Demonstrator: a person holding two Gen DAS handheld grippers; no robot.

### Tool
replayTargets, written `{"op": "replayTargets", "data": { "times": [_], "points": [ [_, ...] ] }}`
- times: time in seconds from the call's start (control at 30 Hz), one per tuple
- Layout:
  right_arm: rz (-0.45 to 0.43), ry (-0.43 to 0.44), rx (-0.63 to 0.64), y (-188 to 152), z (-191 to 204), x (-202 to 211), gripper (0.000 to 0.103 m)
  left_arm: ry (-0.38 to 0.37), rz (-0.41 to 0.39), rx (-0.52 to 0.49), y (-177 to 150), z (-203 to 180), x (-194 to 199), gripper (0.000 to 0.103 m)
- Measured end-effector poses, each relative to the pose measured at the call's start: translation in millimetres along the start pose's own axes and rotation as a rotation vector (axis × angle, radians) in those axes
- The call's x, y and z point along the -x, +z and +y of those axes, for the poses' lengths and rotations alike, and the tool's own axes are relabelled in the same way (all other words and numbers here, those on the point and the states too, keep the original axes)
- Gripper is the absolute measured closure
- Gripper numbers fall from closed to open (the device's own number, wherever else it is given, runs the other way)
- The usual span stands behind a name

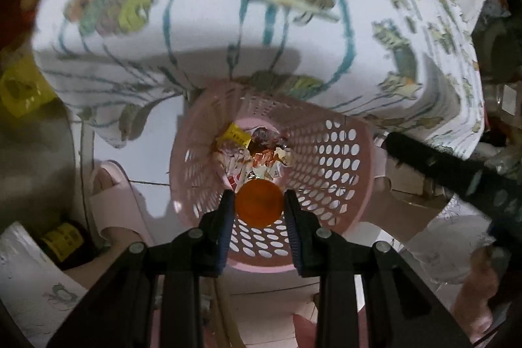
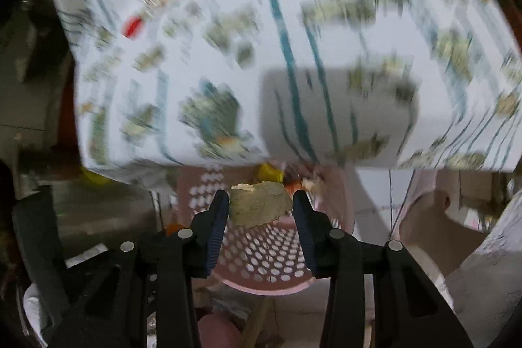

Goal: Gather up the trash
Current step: 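Carry the orange cap and bread scrap over the pink basket and open both grippers, then grasp the red bottle cap with the left gripper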

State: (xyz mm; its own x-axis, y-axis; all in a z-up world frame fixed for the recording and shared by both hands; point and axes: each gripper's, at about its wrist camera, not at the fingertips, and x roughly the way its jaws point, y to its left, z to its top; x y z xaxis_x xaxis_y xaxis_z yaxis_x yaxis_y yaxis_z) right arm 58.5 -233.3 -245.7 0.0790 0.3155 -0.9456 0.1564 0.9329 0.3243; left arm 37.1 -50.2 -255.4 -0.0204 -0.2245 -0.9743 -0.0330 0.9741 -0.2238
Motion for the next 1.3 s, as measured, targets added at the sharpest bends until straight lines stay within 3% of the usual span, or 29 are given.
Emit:
{"op": "replayTargets", "data": {
  "times": [0.03, 0.17, 0.27, 0.5, 0.57, 0.8, 0.9, 1.0, 1.2, 1.3],
  "points": [
    [0.011, -0.003, -0.007, -1, -2, -7, 0.060, 0.000, 0.009, 0.002, 0, 0, -3, 0.073],
    [0.029, -0.013, -0.015, -4, -6, -25, 0.059, 0.054, -0.002, -0.022, 2, -2, -3, 0.030],
    [0.026, -0.025, -0.033, -4, -11, -29, 0.035, 0.085, -0.001, -0.035, 5, -3, 0, 0.029],
    [-0.041, -0.009, -0.050, 1, -19, -1, 0.033, 0.116, -0.067, -0.019, 6, 1, 21, 0.025],
    [-0.073, 0.005, -0.046, 4, -17, 13, 0.033, 0.127, -0.121, -0.018, 7, 0, 38, 0.017],
    [-0.242, -0.004, 0.064, 28, 9, 96, 0.032, 0.199, -0.358, -0.020, 21, -2, 112, 0.004],
    [-0.347, -0.056, 0.155, 40, 23, 136, 0.022, 0.205, -0.437, -0.035, 28, -6, 146, 0.000],
    [-0.437, -0.094, 0.230, 54, 34, 172, 0.018, 0.194, -0.508, -0.051, 40, -10, 176, 0.000],
    [-0.489, -0.108, 0.328, 90, 54, 211, 0.018, 0.163, -0.525, -0.067, 81, -14, 208, 0.000],
    [-0.485, -0.085, 0.327, 111, 60, 213, 0.018, 0.127, -0.459, -0.054, 116, -9, 200, 0.000]
  ]
}}
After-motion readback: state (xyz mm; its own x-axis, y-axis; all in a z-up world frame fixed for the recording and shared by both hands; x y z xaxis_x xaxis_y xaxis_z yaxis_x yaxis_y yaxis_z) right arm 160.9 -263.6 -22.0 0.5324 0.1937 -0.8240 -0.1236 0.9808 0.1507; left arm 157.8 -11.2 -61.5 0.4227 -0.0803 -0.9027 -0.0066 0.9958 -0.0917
